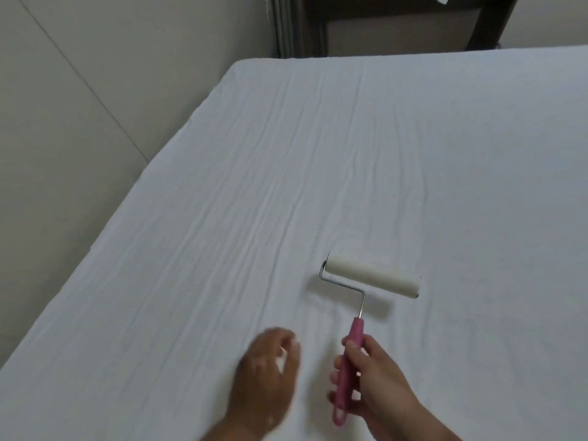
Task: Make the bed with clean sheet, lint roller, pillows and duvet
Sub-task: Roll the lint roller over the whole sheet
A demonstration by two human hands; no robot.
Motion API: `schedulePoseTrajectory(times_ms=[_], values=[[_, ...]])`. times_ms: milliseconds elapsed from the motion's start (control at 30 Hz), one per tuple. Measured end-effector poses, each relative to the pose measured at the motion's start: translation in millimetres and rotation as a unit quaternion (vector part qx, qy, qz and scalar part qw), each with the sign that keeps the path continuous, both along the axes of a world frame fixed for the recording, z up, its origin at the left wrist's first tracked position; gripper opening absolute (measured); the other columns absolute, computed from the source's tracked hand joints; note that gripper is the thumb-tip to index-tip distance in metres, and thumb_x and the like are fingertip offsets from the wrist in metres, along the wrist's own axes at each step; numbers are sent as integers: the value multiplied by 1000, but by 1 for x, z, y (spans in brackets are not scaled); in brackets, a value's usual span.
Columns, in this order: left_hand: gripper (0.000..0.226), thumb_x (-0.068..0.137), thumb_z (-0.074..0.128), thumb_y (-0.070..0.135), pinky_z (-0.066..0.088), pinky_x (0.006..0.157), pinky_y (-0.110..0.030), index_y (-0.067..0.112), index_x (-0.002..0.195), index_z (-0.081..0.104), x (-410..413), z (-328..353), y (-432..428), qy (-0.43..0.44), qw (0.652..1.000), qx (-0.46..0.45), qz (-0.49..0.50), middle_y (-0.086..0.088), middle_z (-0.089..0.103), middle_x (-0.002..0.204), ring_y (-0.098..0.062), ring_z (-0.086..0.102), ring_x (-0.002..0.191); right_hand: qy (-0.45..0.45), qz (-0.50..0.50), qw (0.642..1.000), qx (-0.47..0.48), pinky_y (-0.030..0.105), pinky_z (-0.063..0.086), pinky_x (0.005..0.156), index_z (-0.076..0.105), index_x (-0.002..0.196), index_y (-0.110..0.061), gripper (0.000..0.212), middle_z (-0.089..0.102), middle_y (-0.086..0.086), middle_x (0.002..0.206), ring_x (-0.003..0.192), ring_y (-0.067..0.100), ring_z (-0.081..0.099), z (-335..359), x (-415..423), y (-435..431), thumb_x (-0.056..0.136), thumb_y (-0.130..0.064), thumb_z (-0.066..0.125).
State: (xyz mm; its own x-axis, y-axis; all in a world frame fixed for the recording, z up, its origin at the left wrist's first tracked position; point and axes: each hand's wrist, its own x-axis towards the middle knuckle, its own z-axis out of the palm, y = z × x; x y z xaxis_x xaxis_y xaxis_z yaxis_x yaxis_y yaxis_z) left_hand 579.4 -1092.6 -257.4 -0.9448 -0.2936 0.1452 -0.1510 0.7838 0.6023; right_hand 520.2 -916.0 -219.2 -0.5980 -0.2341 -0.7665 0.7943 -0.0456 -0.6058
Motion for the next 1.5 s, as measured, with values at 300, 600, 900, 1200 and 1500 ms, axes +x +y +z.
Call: schedulePoseTrajectory(times_ms=[300,600,900,1200,1500], values=[[76,80,-14,70,-6,120,-51,40,149,-26,-120,-64,-173,-255,934,-249,10,8,-30,159,-18,-22,150,250,91,907,325,38,50,70,54,95,-24,23,65,0,81,72,20,61,-30,-103,-31,103,-39,38],[72,92,28,63,10,112,-65,31,156,25,-114,-137,-188,-193,947,-258,11,3,13,166,-25,16,152,247,43,883,398,31,49,53,52,87,-14,38,62,10,91,57,27,59,-35,-276,-121,103,-45,38],[70,96,21,62,8,114,-67,30,158,21,-116,-152,-189,-194,948,-252,3,1,10,167,-26,9,153,74,46,923,376,19,31,41,47,69,-10,63,49,11,50,34,18,43,-82,-250,-129,101,-61,30],[72,90,-11,70,-13,115,-62,38,153,-20,-115,-131,-186,-252,945,-209,-1,6,-28,161,-20,-29,148,30,96,912,399,19,36,38,53,82,-7,72,59,17,68,33,23,50,-79,-91,-110,96,-70,22],[80,85,-12,77,-11,117,-61,34,151,-29,-71,-96,-182,-297,921,-243,-74,2,-36,158,-23,-31,147,-9,143,901,409,22,39,38,57,97,-8,71,63,18,85,46,29,58,-73,33,-84,98,-68,18]])
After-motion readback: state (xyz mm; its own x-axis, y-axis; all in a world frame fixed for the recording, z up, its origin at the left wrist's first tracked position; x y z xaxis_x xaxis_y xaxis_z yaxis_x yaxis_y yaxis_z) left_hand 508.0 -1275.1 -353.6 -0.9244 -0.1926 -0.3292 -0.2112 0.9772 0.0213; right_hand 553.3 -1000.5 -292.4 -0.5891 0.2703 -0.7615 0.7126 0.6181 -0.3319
